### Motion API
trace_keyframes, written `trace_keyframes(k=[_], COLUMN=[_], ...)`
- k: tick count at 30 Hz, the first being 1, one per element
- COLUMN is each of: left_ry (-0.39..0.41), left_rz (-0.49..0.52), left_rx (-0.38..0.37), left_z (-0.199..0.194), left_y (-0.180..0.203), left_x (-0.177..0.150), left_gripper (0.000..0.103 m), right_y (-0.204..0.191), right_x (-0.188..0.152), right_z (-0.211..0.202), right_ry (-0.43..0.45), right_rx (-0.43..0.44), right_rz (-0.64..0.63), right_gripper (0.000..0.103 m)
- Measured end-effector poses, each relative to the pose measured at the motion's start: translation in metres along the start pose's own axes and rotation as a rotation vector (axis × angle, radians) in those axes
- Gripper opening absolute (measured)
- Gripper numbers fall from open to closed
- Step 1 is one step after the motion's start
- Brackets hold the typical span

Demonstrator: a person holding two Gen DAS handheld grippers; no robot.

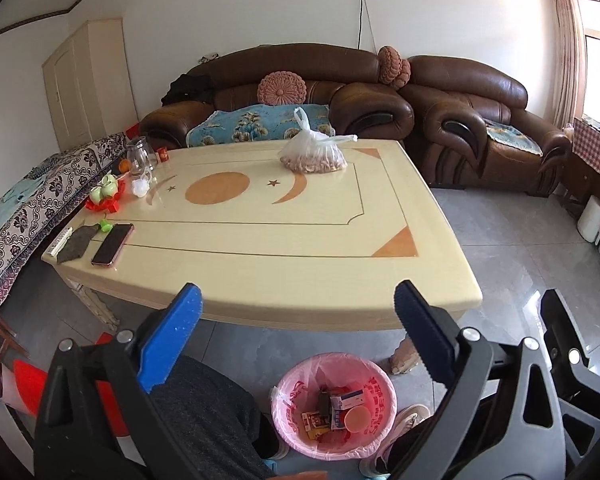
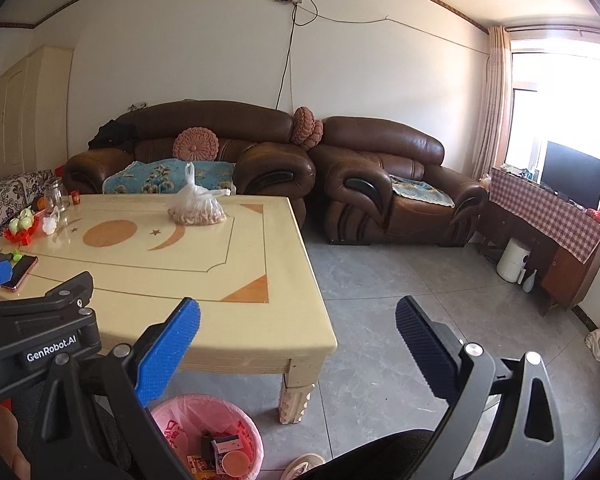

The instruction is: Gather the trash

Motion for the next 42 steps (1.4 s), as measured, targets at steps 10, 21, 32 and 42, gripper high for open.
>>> trace_keyframes(k=[10, 21, 32, 42], left_ry=[0.053, 0.069, 0.069, 0.067], left_rz=[-0.026, -0.026, -0.018, -0.022], left_rx=[-0.023, -0.01, -0.002, -0.002], left_z=[-0.029, -0.035, -0.035, -0.033], left_y=[-0.005, -0.008, -0.007, -0.008], left_x=[0.005, 0.004, 0.006, 0.006], left_gripper=[0.096, 0.096, 0.096, 0.096], right_y=[0.009, 0.007, 0.004, 0.003], right_x=[0.01, 0.008, 0.008, 0.008], right_z=[-0.028, -0.03, -0.032, -0.032], right_ry=[0.041, 0.044, 0.049, 0.049], right_rx=[-0.007, 0.005, 0.006, 0.01], right_rz=[0.03, 0.038, 0.035, 0.033], right_gripper=[0.096, 0.096, 0.096, 0.096])
Point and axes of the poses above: each gripper's, at about its wrist camera, not at the fingertips, and z roughly the way its jaws point, y to its right, x to its top, the point moved 1 cm from there along z, roughly the way its jaws point, and after that the axes turned 3 degrees about x, right-handed, at the moved point
